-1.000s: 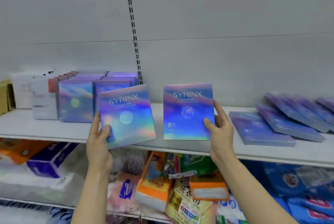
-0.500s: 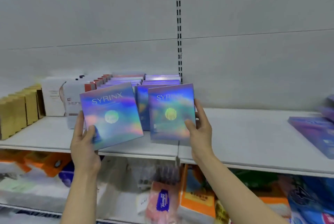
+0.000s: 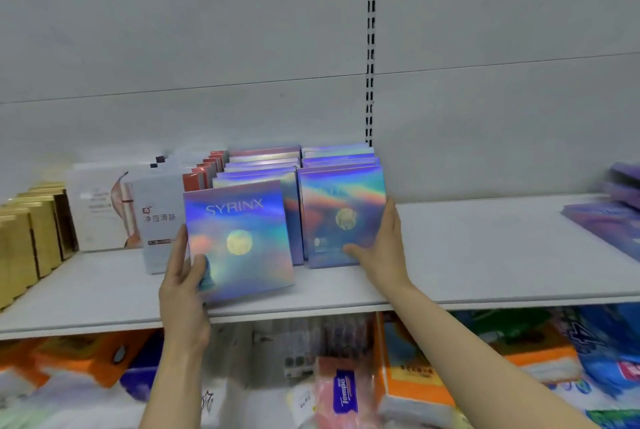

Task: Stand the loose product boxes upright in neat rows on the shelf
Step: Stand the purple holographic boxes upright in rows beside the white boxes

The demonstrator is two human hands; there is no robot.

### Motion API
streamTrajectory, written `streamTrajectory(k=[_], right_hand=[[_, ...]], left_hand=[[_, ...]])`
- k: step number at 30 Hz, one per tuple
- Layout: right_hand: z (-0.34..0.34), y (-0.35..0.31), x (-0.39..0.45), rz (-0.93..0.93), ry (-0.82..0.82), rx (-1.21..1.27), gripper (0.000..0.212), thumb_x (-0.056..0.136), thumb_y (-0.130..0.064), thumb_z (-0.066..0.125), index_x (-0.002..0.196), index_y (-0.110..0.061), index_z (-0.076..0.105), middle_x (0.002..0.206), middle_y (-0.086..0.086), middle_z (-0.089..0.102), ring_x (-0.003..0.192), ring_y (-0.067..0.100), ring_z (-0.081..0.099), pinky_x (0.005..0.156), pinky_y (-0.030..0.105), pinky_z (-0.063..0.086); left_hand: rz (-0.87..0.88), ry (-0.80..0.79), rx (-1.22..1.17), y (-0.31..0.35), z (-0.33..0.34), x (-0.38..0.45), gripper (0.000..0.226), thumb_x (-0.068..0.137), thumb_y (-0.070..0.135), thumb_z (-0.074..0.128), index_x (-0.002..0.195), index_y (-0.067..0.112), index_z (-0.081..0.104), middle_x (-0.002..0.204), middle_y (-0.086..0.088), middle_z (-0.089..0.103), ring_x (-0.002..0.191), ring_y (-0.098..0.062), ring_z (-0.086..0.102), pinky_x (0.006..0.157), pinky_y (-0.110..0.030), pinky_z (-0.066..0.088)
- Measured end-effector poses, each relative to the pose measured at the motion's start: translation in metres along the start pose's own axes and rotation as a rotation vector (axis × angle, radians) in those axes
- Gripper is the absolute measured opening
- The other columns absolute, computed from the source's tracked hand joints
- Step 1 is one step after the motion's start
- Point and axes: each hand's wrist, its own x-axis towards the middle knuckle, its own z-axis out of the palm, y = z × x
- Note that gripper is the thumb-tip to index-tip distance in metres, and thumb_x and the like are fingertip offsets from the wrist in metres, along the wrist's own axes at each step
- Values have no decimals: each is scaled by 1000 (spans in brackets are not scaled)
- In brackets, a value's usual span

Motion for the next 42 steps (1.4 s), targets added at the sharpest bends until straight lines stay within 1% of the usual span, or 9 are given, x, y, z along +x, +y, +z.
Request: streamTrajectory(k=[4,9,13,17,21,28,34,37,42], right_hand=[[10,-2,-2,-33,3,-90,117,66,-15,86,152,-3,8,154,16,26,141,30,28,112,45,31],[2,0,-11,-294,48,-588,116,69,-30,84,154,-5,9,161,17,7,148,35,5,120,43,9],[-1,6,-19,-532,-5,-748,106,64,-24,86,150,-11,25,157,17,24,145,33,14,114,46,14],[-4,12,-14,-544,-59,-774,97,65,-16,87,147,-8,37,155,17,30,143,34,25,114,42,18],[-9,10,-10,-542,-100,-770,95,65,-18,87,147,-10,39,156,14,30,142,33,30,113,40,21],[-17,7,-13,-554,-105,-875,89,65,-15,84,144,-11,45,154,13,35,140,31,36,113,38,24],[-21,7,-19,-540,-111,-945,83,58,-18,86,135,-9,56,146,14,47,132,31,49,101,45,45],[-24,5,-19,-520,-150,-965,80,68,-13,79,142,-11,49,152,11,37,138,29,40,107,44,37],[-40,2,-18,-504,-113,-1013,77,52,-18,87,126,-7,64,134,14,59,123,29,58,98,46,46]], left_hand=[[53,-112,45,-12,14,7,50,99,10,53,141,39,50,133,15,62,126,-11,56,95,-28,54],[281,-51,639,-31,23,17,69,90,17,62,152,26,33,148,-7,44,134,-25,43,109,-47,40],[551,-190,1130,-33,29,9,116,72,40,84,159,17,9,164,-15,11,150,-34,13,117,-49,22],[711,-361,1420,-44,25,19,97,85,67,52,158,29,1,166,-9,-6,152,-32,-6,119,-52,15],[702,-330,1493,-46,21,25,92,84,72,36,159,29,5,166,-9,0,153,-32,0,119,-51,15],[669,-240,1586,-43,35,14,108,71,59,78,156,21,24,161,-17,23,147,-39,23,110,-59,32],[450,-149,1567,-36,70,-1,121,68,91,30,157,11,15,160,-23,20,146,-47,18,105,-67,31],[463,-175,1577,-40,74,-1,124,71,85,47,157,8,3,161,-27,13,146,-50,14,107,-69,29],[576,-215,1584,-32,79,-6,115,67,63,77,151,-1,32,154,-29,32,139,-51,33,106,-64,35]])
